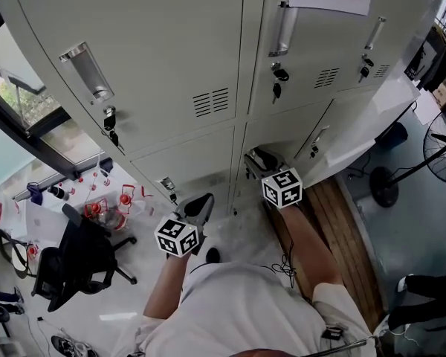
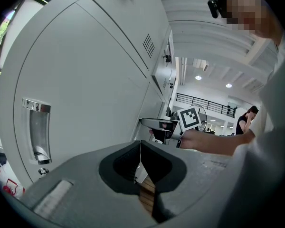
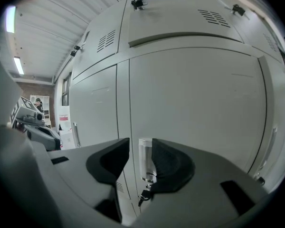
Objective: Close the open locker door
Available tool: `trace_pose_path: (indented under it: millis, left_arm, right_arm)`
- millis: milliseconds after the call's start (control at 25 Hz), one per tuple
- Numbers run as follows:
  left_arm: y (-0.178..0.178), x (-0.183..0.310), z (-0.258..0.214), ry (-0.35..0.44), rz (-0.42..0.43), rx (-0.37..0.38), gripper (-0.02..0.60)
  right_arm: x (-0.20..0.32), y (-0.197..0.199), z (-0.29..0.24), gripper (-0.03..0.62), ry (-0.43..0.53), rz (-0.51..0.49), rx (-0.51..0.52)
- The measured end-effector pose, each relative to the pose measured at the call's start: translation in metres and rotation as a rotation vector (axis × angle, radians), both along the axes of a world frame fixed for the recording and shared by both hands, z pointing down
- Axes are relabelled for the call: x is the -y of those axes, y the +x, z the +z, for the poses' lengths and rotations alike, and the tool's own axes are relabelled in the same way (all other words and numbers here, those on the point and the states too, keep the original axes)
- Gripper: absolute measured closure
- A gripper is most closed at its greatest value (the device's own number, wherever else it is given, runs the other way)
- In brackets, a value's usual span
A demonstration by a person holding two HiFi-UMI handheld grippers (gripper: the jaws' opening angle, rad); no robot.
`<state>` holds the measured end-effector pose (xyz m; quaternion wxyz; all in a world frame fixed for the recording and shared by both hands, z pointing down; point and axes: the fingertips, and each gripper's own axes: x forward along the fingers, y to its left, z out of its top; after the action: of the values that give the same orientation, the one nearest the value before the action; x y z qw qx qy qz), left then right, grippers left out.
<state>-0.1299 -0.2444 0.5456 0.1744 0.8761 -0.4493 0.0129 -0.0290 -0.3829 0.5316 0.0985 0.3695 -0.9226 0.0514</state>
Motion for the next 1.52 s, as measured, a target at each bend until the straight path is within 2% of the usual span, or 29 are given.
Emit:
trace_pose_path:
  millis: [600, 1200, 1520]
  left_arm:
    - [0.008, -0.003, 0.003, -0.010, 0.052, 0.006, 0.566]
    - [0.050, 0.005, 0.000, -0.005, 0.161, -0.019, 0.566]
    - [0.067, 0.006, -0.005, 0.011, 0.187, -0.028, 0.566]
  right_arm:
    - [-0.010, 0.013, -0.003, 0.447, -0.019, 0.034, 0.015]
    - [-0.068, 0.097, -0.018, 0.529, -0.003, 0.209, 0.023]
    - [-0.101, 0.135, -0.003, 0.576, -0.017, 0.331, 0.065]
